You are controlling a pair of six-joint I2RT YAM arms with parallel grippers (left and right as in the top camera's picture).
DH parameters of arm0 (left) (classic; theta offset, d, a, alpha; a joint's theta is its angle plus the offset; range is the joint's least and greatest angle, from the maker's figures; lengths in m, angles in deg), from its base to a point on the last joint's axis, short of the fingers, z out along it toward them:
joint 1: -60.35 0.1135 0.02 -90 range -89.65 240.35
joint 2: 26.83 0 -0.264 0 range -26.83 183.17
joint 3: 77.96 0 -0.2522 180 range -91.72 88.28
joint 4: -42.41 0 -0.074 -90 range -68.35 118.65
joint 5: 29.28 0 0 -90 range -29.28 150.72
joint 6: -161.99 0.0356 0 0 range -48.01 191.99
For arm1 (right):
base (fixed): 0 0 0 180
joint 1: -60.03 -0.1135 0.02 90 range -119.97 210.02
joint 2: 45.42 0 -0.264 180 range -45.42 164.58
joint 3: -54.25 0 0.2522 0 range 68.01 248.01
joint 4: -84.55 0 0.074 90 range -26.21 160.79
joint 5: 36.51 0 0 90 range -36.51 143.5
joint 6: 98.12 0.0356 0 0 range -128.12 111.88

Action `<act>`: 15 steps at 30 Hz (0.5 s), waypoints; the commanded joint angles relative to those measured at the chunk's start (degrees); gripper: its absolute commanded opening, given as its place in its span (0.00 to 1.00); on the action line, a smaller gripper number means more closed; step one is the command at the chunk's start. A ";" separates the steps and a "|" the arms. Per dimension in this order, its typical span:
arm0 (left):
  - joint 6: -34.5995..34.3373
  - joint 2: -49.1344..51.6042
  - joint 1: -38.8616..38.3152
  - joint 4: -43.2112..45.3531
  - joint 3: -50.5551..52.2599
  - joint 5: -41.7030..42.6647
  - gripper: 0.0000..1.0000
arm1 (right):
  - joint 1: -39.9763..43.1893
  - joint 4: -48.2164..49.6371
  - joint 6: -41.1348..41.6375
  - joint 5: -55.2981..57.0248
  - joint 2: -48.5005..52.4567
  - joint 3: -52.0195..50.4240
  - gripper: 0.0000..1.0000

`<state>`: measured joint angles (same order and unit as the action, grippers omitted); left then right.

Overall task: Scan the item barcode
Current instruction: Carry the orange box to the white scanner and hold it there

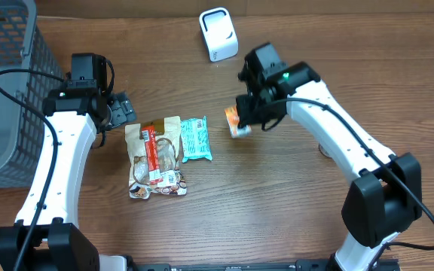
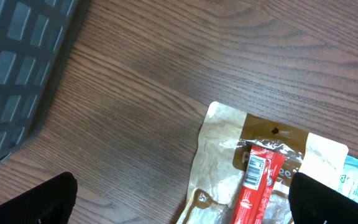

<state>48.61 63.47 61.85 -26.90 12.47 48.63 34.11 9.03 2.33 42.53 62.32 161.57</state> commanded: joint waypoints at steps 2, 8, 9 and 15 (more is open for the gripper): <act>1.11 0.33 0.04 0.11 -1.09 -0.35 1.00 | 0.28 -1.27 -0.02 0.37 -1.14 7.74 0.04; 1.11 0.33 0.04 0.11 -1.09 -0.35 1.00 | 0.28 -5.14 -2.25 0.39 -1.14 15.78 0.03; 1.11 0.33 0.04 0.09 -1.09 -0.35 1.00 | 0.28 -6.78 -3.32 0.39 -1.14 17.79 0.03; 1.11 0.33 0.04 0.11 -1.09 -0.35 1.00 | 0.28 -19.23 -8.59 0.94 -1.14 29.55 0.03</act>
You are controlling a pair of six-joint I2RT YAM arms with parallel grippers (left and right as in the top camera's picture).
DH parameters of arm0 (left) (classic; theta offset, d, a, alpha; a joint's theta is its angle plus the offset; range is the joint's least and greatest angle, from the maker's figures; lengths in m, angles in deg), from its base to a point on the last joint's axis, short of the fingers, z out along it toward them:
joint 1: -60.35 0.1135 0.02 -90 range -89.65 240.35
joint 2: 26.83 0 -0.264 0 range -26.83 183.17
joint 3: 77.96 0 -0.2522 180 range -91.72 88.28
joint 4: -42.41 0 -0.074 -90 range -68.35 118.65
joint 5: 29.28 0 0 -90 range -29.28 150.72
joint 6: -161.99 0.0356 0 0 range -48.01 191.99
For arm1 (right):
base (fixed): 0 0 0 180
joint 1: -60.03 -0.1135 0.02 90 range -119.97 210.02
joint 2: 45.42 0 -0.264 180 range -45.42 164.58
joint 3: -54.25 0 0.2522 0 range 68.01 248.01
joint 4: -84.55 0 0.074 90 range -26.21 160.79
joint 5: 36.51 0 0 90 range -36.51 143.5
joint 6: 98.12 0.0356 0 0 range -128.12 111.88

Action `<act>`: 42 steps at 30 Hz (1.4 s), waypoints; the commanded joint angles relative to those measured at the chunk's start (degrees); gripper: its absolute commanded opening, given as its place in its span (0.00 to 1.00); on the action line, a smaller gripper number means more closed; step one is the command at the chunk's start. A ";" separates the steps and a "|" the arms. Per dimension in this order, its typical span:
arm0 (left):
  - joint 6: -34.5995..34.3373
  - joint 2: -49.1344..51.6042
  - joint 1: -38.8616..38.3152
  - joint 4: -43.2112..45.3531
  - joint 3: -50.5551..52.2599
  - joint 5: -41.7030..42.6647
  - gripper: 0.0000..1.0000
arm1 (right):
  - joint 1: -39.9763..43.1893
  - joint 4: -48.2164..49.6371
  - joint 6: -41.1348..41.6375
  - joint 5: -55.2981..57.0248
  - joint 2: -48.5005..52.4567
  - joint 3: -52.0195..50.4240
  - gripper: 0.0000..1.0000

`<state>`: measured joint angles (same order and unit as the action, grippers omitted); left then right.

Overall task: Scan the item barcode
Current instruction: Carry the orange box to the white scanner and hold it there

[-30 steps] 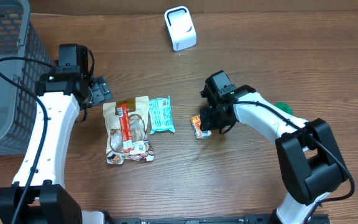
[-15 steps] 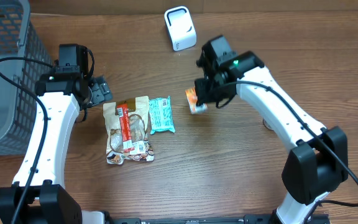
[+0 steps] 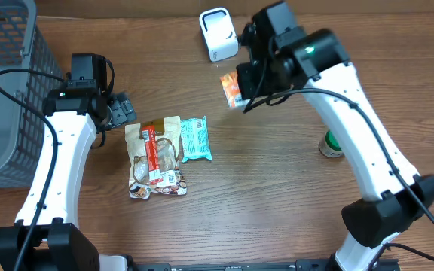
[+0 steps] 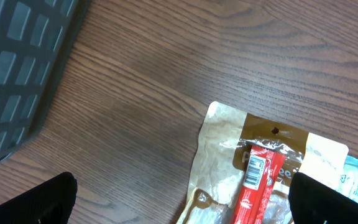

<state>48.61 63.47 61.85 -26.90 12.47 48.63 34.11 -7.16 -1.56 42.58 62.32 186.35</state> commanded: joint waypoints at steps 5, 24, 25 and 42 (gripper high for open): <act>1.11 0.33 0.04 0.09 -1.09 -0.35 1.00 | 0.26 -1.55 -16.24 10.58 -1.01 4.42 0.04; 1.11 0.33 0.04 0.11 -1.09 -0.35 1.00 | 0.26 49.11 -43.50 24.39 11.37 -0.94 0.04; 1.11 0.33 0.04 0.11 -1.09 -0.35 1.00 | 0.26 51.10 -44.46 25.09 12.81 -0.94 0.04; 1.11 0.33 0.04 0.11 -1.09 -0.35 1.00 | -0.79 78.73 -58.75 33.29 32.96 -0.96 0.04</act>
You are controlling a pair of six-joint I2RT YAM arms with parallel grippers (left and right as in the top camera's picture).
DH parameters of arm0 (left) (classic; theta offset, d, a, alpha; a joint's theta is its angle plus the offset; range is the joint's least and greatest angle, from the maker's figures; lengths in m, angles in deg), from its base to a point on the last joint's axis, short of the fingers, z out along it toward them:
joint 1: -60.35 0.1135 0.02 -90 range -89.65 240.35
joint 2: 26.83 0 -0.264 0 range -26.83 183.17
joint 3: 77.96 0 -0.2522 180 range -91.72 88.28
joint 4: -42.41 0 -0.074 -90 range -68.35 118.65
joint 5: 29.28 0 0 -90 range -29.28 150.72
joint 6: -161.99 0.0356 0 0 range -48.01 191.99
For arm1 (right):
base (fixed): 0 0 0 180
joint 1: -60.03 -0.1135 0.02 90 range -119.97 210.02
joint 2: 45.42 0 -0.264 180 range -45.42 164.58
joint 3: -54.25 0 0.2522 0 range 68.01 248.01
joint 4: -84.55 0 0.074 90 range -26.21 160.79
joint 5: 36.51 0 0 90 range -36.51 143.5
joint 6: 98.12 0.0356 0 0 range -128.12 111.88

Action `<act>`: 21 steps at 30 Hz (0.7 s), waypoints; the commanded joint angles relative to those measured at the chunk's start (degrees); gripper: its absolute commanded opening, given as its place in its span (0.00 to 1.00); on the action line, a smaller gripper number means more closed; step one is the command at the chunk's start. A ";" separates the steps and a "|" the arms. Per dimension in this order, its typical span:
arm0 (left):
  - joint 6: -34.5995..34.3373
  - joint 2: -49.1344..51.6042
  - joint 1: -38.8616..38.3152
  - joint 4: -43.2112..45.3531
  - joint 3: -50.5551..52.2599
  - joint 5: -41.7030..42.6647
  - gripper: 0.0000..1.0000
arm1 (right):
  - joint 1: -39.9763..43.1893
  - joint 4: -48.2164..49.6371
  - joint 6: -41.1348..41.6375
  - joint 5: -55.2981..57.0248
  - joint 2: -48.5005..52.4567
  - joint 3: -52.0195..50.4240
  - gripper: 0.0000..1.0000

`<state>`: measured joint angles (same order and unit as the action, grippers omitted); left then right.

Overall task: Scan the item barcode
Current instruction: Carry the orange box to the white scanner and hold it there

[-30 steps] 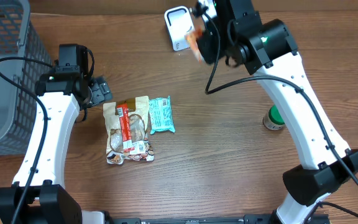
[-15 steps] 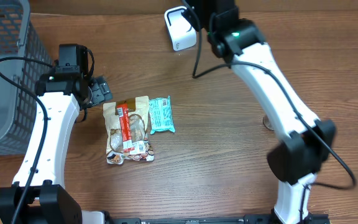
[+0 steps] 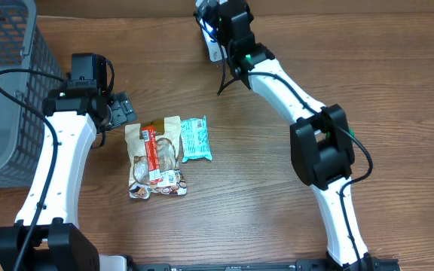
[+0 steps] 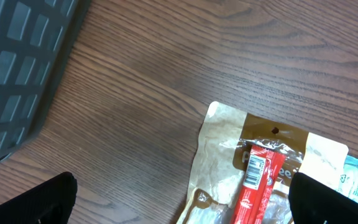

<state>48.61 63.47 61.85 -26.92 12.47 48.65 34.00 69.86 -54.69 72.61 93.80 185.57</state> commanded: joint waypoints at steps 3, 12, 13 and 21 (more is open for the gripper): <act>1.11 0.33 0.04 0.13 -1.09 -0.37 1.00 | -1.03 3.61 -7.08 3.56 2.34 -0.17 0.04; 1.11 0.33 0.04 0.13 -1.09 -0.37 1.00 | -1.40 5.35 -9.31 4.48 3.15 -0.17 0.04; 1.11 0.33 0.04 0.13 -1.09 -0.37 1.00 | -1.40 5.55 -8.98 4.92 3.63 -0.17 0.04; 1.11 0.33 0.04 0.11 -1.09 -0.37 1.00 | -1.36 6.47 -9.18 6.36 6.21 -0.17 0.04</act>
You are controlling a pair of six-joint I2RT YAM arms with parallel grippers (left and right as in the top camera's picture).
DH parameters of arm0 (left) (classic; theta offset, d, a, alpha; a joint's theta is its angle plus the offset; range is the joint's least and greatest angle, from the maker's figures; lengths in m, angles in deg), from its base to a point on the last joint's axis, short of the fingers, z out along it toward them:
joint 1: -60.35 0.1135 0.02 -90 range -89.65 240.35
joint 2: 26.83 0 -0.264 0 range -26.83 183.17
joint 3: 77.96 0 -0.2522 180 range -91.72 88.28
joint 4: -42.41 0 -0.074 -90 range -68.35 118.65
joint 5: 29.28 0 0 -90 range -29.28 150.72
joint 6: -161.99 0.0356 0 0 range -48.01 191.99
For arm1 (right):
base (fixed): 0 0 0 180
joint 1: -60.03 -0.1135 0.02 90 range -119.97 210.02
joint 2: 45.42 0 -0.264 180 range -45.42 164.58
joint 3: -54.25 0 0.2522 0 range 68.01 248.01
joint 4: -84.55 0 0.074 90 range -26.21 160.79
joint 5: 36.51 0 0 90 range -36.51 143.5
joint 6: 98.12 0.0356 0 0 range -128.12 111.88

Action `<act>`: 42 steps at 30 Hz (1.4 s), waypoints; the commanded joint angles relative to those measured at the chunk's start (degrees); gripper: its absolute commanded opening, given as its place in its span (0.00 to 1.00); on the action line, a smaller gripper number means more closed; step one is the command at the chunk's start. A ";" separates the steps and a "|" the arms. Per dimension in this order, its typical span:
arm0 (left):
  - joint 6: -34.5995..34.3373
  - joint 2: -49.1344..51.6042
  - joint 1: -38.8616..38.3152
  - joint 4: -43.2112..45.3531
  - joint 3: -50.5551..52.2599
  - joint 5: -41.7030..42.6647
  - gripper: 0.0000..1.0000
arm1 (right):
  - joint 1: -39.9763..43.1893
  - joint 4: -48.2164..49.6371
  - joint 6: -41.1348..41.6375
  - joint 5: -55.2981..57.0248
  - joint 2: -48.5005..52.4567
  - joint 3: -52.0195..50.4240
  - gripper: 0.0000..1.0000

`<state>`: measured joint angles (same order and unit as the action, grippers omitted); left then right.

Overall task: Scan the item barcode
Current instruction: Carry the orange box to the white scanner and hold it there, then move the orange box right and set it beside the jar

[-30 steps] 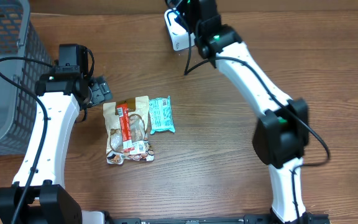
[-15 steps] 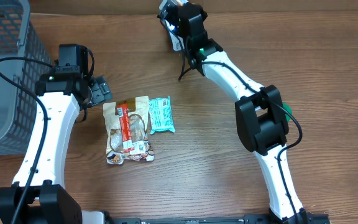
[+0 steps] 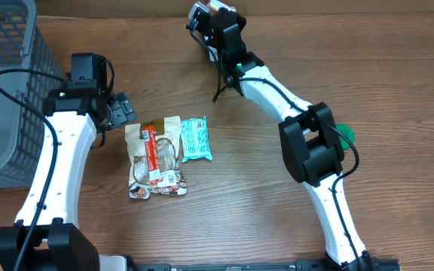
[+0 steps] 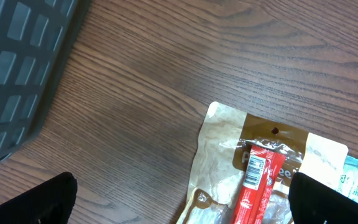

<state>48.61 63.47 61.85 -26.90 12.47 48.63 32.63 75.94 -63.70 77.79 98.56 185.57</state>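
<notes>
My right gripper (image 3: 208, 13) is at the far edge of the table, over the spot of the white scanner, which the wrist hides. It is shut on the orange packet (image 3: 215, 5), of which only a sliver shows at the top edge. My left gripper (image 4: 182, 208) is open and low over the table, its dark fingertips (image 4: 45, 199) at the left and right of the left wrist view. Between them lies the top of a brown pouch (image 4: 229, 155) with a red stick pack (image 4: 253, 180) on it.
The brown pouch (image 3: 154, 154) and a teal packet (image 3: 195, 139) lie side by side mid-table. A grey mesh basket (image 3: 6, 90) stands at the far left, close to my left arm. A green round object (image 3: 343, 135) shows behind my right arm.
My right gripper has shifted slightly further left and back at the scanner's spot. The left arm, the pouch and the teal packet have not moved.
My right gripper held the orange packet just above the table right of the teal packet. Then it held it higher, near the scanner. Later it was over the scanner at the far edge, and it is still there now. The left arm stayed still throughout.
</notes>
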 commanded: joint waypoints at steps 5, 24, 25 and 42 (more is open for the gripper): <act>1.11 0.33 0.04 0.11 -1.09 -0.35 1.00 | 0.04 0.83 0.02 2.08 1.46 -0.17 0.04; 1.11 0.33 0.04 0.11 -1.09 -0.35 1.00 | 0.83 -37.51 48.17 5.77 -31.19 0.17 0.04; 1.11 0.33 0.04 0.11 -1.09 -0.35 1.00 | 1.53 -43.41 51.41 4.55 -33.51 0.17 0.04; 1.11 0.33 0.04 0.11 -1.09 -0.35 1.00 | 15.50 -87.47 62.88 -26.95 -40.09 -19.82 0.04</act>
<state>48.61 63.47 61.85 -26.87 12.47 48.63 47.42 -13.55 -2.10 53.77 58.32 171.88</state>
